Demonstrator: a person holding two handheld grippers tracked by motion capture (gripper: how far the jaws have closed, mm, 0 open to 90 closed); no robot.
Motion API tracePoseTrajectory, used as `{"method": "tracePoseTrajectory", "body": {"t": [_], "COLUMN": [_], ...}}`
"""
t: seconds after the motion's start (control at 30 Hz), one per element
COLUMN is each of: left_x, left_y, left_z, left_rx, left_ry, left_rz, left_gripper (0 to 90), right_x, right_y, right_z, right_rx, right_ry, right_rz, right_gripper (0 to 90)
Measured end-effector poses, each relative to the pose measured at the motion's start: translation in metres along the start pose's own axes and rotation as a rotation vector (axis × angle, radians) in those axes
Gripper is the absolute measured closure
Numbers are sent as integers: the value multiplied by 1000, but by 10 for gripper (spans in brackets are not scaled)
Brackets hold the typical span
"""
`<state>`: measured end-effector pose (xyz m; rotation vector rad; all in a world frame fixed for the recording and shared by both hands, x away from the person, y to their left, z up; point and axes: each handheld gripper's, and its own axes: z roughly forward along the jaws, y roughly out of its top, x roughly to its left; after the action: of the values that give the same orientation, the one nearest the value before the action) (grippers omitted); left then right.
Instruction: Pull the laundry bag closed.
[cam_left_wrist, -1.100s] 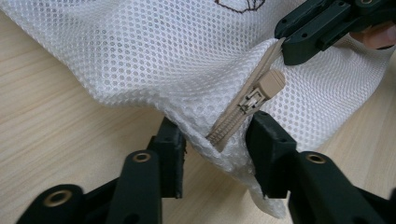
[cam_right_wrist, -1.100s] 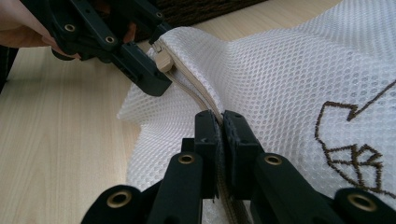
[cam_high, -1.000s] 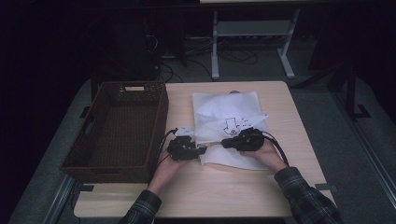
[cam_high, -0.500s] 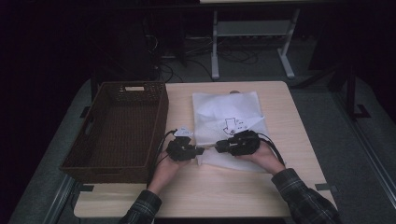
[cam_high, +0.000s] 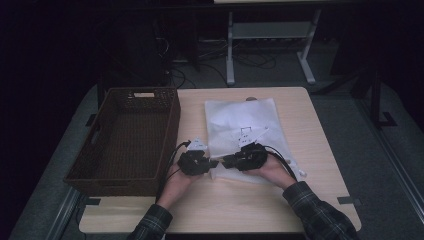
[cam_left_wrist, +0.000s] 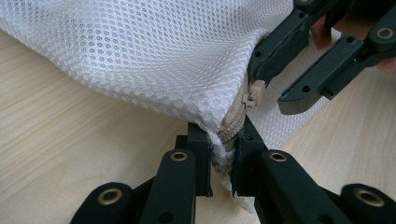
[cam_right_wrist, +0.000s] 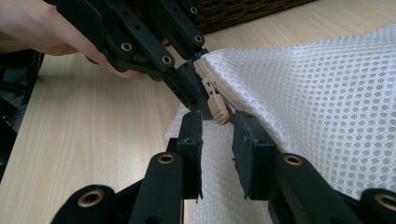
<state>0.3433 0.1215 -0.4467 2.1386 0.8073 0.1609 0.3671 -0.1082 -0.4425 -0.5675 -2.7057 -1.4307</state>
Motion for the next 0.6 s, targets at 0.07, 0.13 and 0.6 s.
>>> {"method": "tracePoseTrajectory", "body": {"t": [0.07,0.13,0.6], "left_x": [0,-1,-2], "left_y": [0,0,0], "left_z": [0,0,0], "left_rx": [1,-1,0], "left_ry": [1,1,-1], "left_rz": [3,11,25], "left_gripper": [806,806,805], "right_x": [-1,-1,4], "right_y": [0,0,3], "right_z": [1,3,8], "right_rx": [0,2,13], "right_ry": [3,8,9], "right_rz": [-2,1,-38], "right_gripper": [721,725,849]}}
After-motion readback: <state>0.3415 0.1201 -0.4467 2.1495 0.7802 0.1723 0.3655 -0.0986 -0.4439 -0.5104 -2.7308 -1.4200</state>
